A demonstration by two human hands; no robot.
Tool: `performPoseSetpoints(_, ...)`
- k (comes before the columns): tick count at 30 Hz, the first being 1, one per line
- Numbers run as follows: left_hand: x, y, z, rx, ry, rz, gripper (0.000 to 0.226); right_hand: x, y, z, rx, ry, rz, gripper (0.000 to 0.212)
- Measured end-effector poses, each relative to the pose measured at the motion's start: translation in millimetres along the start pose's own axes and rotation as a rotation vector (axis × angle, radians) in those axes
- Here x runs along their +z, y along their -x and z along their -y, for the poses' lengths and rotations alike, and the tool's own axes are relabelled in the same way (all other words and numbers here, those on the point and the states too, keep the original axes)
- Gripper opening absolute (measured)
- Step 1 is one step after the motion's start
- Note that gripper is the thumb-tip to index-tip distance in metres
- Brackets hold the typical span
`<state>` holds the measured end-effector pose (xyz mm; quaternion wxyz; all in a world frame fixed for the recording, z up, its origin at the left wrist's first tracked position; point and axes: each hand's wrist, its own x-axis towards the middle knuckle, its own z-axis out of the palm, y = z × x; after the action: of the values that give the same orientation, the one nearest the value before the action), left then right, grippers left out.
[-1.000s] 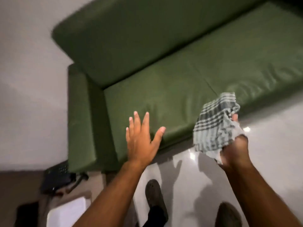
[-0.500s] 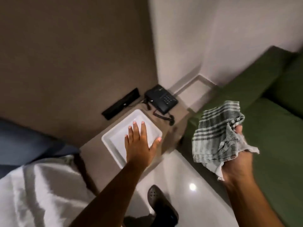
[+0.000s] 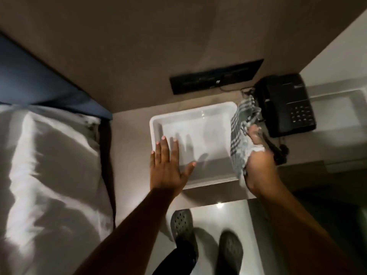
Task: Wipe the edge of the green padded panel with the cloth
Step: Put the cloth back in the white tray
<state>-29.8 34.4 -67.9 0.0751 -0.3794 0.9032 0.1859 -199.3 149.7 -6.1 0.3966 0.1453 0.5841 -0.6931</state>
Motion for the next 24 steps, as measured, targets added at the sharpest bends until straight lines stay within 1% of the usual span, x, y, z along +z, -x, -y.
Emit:
performPoseSetpoints(1,10,-2,7,-0.004,0.007,-0.005,0.103,6,-17,-14,-0.031,0.074,0.013,0.045)
performPoseSetpoints(2,20,-4,14,-0.006,0.02,-0.009,0.1,14,-32,-26,-0.058,0.295,0.024,0.043)
performPoseSetpoints(3,27,-6,19,-0.014,0.032,-0.018,0.097,17,-49,-44,-0.104,0.635,0.021,0.048)
performPoseSetpoints(4,32,-7,23,-0.02,0.033,-0.04,0.093,18,-63,-63,-0.14,0.996,0.056,0.052)
performPoseSetpoints(5,38,-8,25,-0.024,0.017,-0.072,0.088,17,-74,-81,-0.193,1.285,0.091,0.055)
performPoseSetpoints(6,43,-8,27,-0.023,-0.014,-0.103,0.083,14,-84,-95,-0.228,1.484,0.136,0.058)
performPoseSetpoints(7,47,-9,27,-0.02,-0.047,-0.127,0.079,13,-91,-107,-0.25,1.594,0.186,0.061)
performPoseSetpoints(8,50,-9,27,-0.019,-0.068,-0.142,0.078,12,-93,-115,-0.268,1.667,0.205,0.066)
performPoseSetpoints(9,51,-9,28,-0.014,-0.083,-0.161,0.078,9,-93,-121,-0.309,1.689,0.203,0.07)
performPoseSetpoints(12,55,-10,29,-0.012,-0.111,-0.181,0.08,2,-90,-118,-0.584,1.721,0.124,0.071)
performPoseSetpoints(14,55,-10,28,-0.012,-0.131,-0.187,0.081,3,-98,-113,-0.688,1.78,0.175,0.07)
performPoseSetpoints(16,56,-11,28,-0.011,-0.133,-0.195,0.082,6,-112,-114,-0.727,1.871,0.297,0.074)
performPoseSetpoints(18,57,-11,29,-0.005,-0.137,-0.213,0.083,6,-122,-119,-0.731,1.954,0.377,0.078)
performPoseSetpoints(22,59,-11,30,0.014,-0.135,-0.258,0.081,8,-125,-120,-0.694,1.996,0.376,0.077)
performPoseSetpoints(24,58,-10,30,0.009,-0.128,-0.248,0.082,13,-124,-111,-0.639,1.94,0.421,0.071)
